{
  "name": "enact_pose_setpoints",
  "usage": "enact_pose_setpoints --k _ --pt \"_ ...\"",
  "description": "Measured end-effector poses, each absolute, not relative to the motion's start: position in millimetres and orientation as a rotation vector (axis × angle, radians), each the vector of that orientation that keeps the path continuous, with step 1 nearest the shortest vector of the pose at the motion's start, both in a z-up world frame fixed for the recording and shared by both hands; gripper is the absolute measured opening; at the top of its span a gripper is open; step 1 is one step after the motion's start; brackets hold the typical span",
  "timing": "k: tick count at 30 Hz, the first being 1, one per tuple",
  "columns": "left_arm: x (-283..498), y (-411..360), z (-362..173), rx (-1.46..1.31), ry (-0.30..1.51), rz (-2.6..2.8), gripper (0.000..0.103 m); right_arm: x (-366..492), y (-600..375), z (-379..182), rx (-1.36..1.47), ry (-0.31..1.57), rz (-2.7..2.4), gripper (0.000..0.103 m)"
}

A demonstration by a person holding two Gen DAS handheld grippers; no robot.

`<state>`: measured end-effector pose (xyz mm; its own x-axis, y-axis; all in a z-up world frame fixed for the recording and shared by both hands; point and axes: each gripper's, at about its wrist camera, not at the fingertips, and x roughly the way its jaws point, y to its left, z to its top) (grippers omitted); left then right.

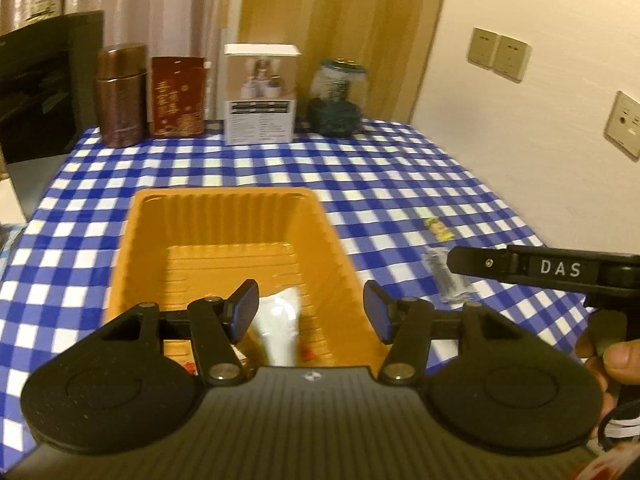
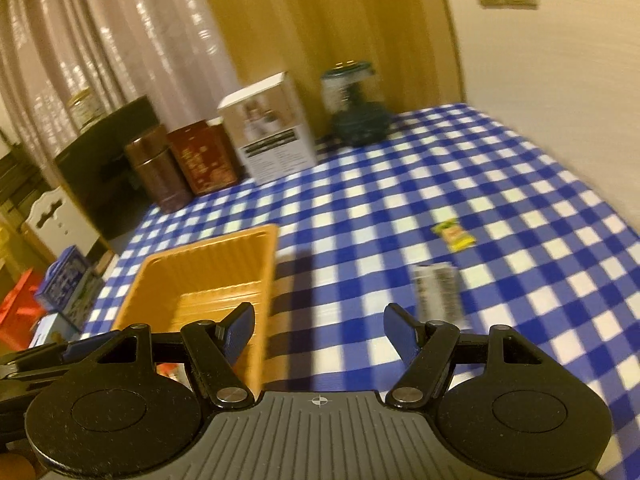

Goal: Organize snacks
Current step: 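Move both tools toward the clear seaweed packet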

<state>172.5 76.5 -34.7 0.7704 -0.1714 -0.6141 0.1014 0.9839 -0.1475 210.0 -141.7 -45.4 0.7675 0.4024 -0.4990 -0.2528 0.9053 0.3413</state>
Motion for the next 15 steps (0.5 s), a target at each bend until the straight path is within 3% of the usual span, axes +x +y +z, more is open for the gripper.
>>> enact_pose_setpoints --k 15 --pt "201 6 -40 -0.056 0.683 -0.268 0.055 211 -214 -53 0.278 0.576 0.222 0.071"
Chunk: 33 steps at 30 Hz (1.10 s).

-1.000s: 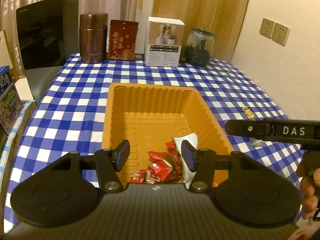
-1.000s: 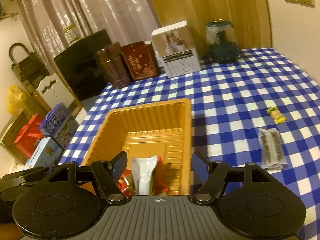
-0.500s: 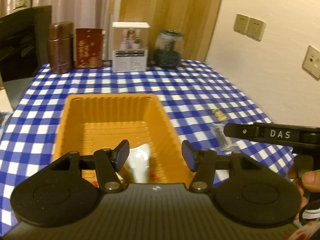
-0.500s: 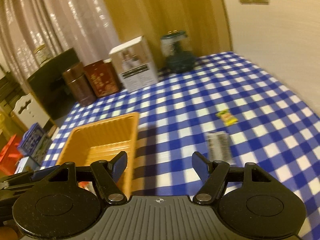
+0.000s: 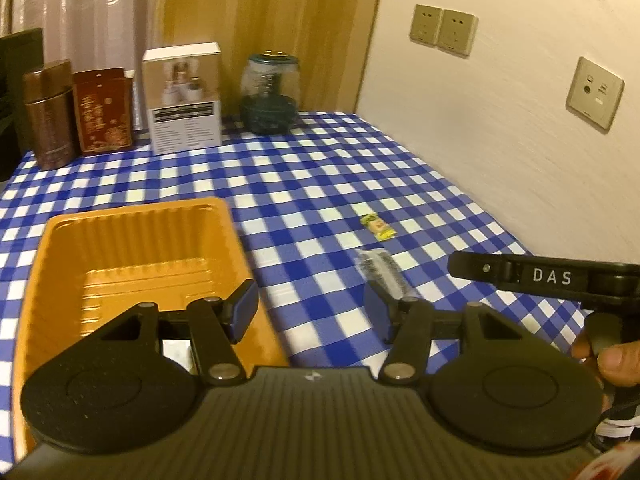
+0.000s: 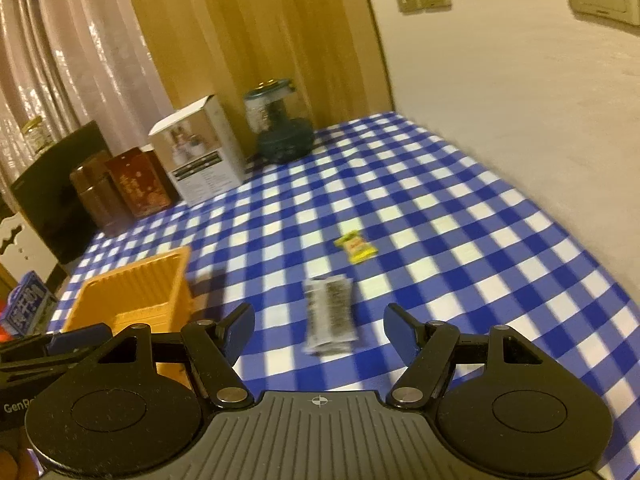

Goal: Organize snacks
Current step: 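Move both tools toward the clear seaweed packet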

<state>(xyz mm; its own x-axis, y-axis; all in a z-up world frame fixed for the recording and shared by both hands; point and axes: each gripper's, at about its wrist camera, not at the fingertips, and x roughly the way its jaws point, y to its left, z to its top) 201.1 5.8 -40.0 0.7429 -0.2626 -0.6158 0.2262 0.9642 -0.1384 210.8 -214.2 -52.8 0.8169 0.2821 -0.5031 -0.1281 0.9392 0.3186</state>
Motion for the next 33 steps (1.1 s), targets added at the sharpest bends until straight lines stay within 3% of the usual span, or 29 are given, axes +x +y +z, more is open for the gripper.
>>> enact_pose_setpoints --k 33 --pt "299 -123 -123 -0.008 0.812 -0.28 0.05 300 -292 -62 0.216 0.638 0.155 0.071"
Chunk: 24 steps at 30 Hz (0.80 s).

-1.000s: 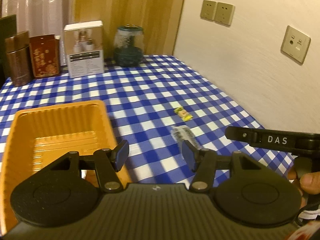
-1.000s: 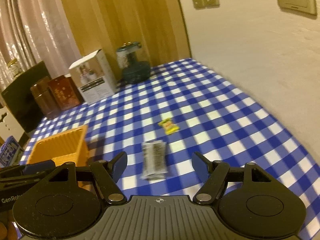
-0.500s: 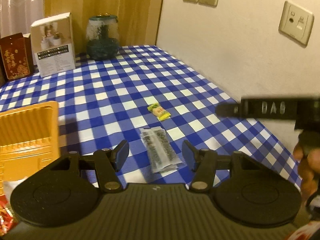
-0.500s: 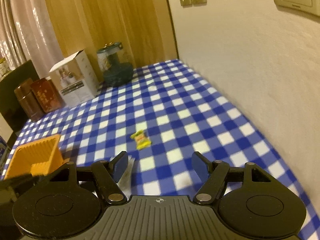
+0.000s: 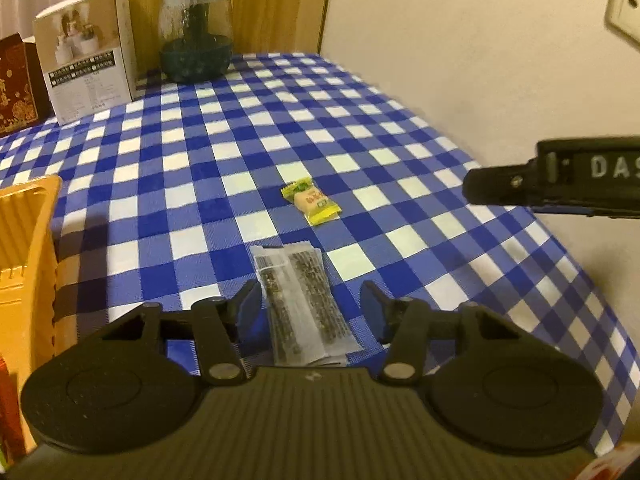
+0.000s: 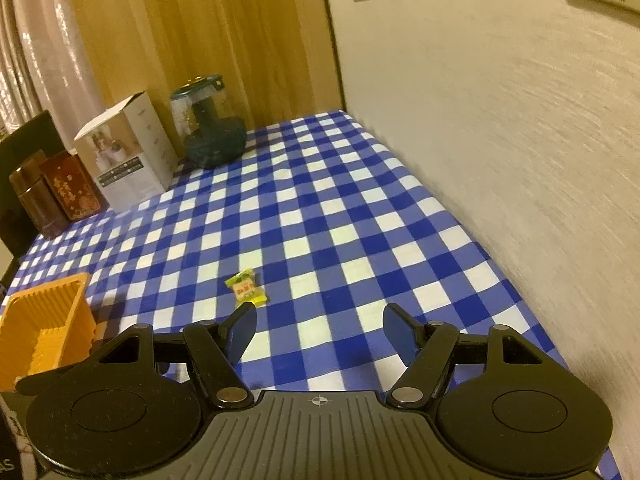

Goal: Organize snacks
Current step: 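Move both tools toward the clear seaweed packet, then grasp the clear seaweed packet with the left tool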

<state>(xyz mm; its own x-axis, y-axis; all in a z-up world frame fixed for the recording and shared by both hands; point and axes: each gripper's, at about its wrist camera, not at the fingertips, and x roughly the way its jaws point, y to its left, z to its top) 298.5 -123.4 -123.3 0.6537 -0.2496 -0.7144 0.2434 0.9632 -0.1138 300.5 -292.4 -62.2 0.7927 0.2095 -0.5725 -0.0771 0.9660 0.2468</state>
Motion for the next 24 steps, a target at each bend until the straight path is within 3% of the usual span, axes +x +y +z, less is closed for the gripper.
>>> enact_pose_setpoints --k 14,24 --pt "305 -130 -140 0.082 0.824 -0.256 0.038 304 -291 -64 0.232 0.655 0.164 0.071" --pt "296 -113 -113 0.023 0.816 -0.265 0.036 306 -283 -63 0.233 0.653 0.188 0.071"
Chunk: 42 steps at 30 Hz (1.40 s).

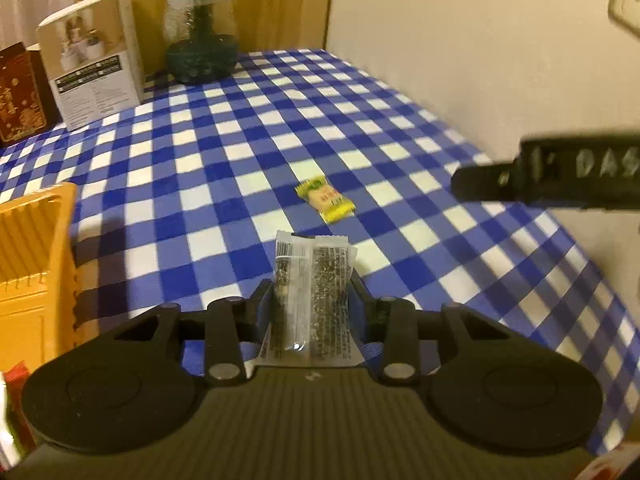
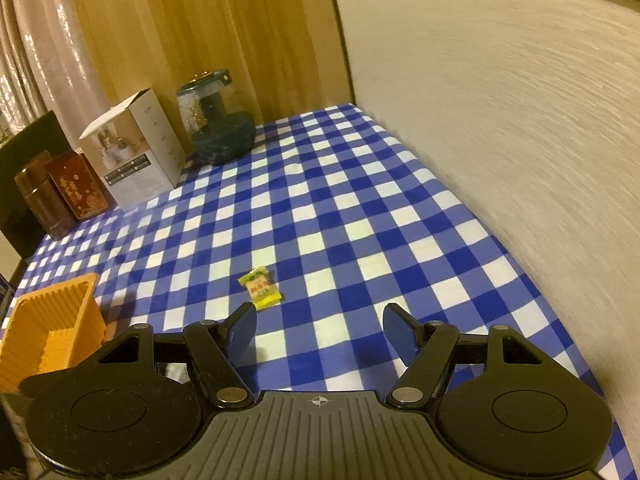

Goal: Organize snacks
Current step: 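Grasp the clear seaweed packet with the left tool, then grasp the yellow-green candy with the right tool while the left tool holds the seaweed packet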

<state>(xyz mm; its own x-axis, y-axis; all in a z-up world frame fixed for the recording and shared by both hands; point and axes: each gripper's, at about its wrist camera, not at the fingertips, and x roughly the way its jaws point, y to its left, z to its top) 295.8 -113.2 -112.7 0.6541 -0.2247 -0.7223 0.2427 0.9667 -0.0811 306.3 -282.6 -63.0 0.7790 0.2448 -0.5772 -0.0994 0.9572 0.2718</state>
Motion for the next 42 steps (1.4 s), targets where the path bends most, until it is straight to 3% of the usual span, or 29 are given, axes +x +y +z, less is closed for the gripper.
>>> enact_pose_setpoints --k 8,12,34,42 --pt "300 -77 -83 0.004 0.773 -0.25 0.036 315 -269 -64 0.18 0.636 0.24 0.071" --pt "308 -57 -80 -0.016 0.759 -0.224 0.036 327 -259 -71 0.146 0.643 0.283 0.06" --pt "328 -26 -84 -0.067 0.741 -0.228 0.036 403 -205 -119 0.012 0.696 0.353 0.043" --pt "329 -23 -86 -0.086 0.753 -0.23 0.036 402 -191 -124 -0.091 0.677 0.32 0.025"
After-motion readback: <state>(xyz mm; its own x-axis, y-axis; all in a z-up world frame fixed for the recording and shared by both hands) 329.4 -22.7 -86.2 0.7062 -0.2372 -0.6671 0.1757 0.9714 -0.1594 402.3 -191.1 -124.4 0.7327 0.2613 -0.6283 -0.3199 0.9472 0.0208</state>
